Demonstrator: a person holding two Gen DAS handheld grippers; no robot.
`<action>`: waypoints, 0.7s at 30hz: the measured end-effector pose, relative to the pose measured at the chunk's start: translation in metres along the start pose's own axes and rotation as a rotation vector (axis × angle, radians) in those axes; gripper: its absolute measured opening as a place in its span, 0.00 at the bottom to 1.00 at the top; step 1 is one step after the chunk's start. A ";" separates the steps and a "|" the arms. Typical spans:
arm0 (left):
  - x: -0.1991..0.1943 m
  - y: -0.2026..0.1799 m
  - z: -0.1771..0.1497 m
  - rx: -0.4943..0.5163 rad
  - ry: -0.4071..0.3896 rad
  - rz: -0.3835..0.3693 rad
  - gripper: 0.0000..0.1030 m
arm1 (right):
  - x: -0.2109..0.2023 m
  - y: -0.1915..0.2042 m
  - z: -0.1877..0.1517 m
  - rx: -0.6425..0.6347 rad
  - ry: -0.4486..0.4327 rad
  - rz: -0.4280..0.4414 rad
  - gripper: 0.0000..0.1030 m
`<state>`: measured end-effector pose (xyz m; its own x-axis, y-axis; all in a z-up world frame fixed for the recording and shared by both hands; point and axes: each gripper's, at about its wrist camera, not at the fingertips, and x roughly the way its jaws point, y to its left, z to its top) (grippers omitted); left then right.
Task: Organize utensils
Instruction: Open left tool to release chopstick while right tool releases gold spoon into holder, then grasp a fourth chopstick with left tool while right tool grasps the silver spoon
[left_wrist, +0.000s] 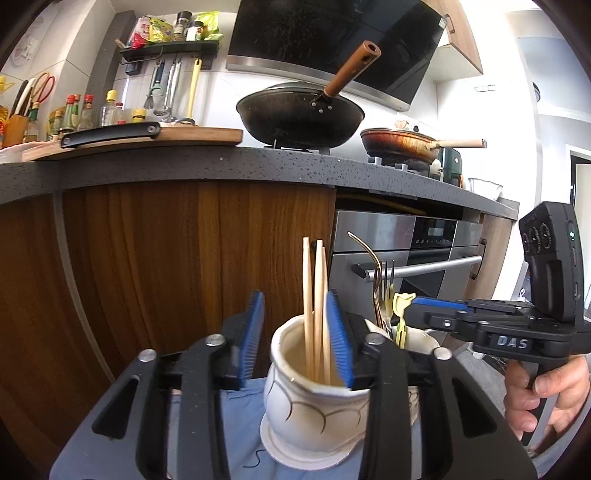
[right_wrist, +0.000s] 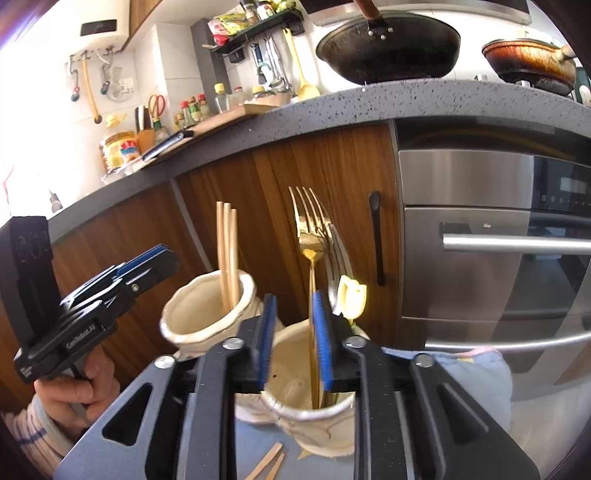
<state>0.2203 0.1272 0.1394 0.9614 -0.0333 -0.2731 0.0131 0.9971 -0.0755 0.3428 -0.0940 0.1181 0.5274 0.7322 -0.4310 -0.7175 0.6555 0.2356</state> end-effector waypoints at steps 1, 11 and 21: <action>-0.004 0.002 -0.001 -0.006 -0.003 0.001 0.43 | -0.004 0.001 -0.001 -0.005 -0.003 -0.003 0.26; -0.036 0.006 -0.028 -0.047 0.045 0.013 0.43 | -0.051 -0.002 -0.046 -0.009 0.036 -0.097 0.28; -0.040 -0.014 -0.070 -0.048 0.192 -0.021 0.43 | -0.062 -0.021 -0.109 0.068 0.163 -0.193 0.31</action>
<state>0.1623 0.1097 0.0847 0.8909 -0.0711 -0.4486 0.0150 0.9918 -0.1273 0.2758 -0.1730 0.0449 0.5668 0.5566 -0.6073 -0.5759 0.7949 0.1911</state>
